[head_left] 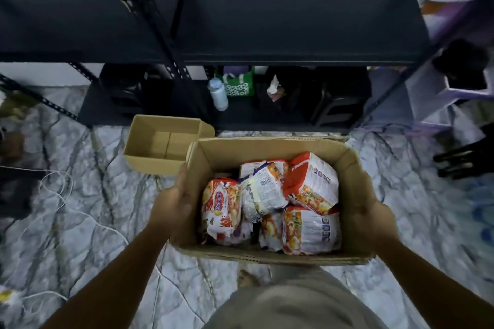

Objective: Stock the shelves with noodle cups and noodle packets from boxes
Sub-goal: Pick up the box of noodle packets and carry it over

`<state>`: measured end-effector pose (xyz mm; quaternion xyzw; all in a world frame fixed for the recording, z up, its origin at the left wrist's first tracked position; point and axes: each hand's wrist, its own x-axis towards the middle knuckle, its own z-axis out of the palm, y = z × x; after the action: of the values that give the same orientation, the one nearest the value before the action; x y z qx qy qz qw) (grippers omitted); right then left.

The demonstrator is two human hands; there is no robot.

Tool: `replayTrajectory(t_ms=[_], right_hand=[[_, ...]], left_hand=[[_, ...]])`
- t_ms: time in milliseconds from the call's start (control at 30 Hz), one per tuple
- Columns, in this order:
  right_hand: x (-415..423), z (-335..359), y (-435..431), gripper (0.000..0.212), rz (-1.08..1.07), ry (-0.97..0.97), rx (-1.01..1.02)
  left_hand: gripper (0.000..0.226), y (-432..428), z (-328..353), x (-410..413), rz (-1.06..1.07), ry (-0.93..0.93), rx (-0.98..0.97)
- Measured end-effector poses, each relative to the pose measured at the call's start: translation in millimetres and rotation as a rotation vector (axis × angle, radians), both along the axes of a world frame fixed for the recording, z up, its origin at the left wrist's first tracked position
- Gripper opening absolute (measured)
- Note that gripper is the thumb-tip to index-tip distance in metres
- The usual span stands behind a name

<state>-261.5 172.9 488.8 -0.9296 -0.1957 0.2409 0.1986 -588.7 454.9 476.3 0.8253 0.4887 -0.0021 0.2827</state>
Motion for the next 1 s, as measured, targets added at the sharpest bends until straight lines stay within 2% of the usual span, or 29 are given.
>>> replayTrajectory(t_ms=[67, 200, 300, 433, 567, 633, 667, 767, 833, 1000], right_hand=[[24.3, -3.6, 6.3, 0.060, 0.003, 0.004, -0.077], [71.1, -21.3, 19.6, 0.077, 0.042, -0.004, -0.161], [93.1, -35.3, 29.3, 0.072, 0.006, 0.030, -0.164], [118.5, -63.5, 42.9, 0.081, -0.023, 0.024, -0.186], [139.8, -106.8, 55.4, 0.066, -0.015, 0.004, -0.248], [152.2, -138.1, 60.2, 0.066, -0.020, 0.009, -0.243], [159.5, -155.6, 62.4, 0.070, -0.019, 0.008, -0.245], [181.1, -212.3, 72.3, 0.093, 0.039, -0.026, -0.249], [197.6, -249.8, 81.5, 0.096, 0.053, -0.025, -0.235], [235.1, -330.1, 111.6, 0.093, 0.071, -0.061, -0.240]], left_hand=[[0.088, 14.2, -2.8, 24.3, -0.014, 0.008, -0.032], [0.081, 32.3, -19.5, 67.6, -0.047, -0.032, -0.051], [0.081, 46.9, -35.0, 94.1, -0.040, -0.005, -0.063], [0.080, 67.0, -63.5, 125.6, -0.032, 0.052, -0.073], [0.069, 90.8, -106.7, 150.7, -0.061, 0.081, -0.030], [0.064, 100.0, -136.3, 158.0, -0.066, 0.112, -0.026], [0.060, 104.3, -152.5, 162.3, -0.061, 0.125, -0.027], [0.021, 118.3, -204.9, 177.4, 0.006, 0.181, -0.071], [0.012, 126.4, -239.3, 190.3, 0.040, 0.180, -0.068], [0.030, 150.5, -320.2, 223.3, 0.062, 0.175, -0.066]])
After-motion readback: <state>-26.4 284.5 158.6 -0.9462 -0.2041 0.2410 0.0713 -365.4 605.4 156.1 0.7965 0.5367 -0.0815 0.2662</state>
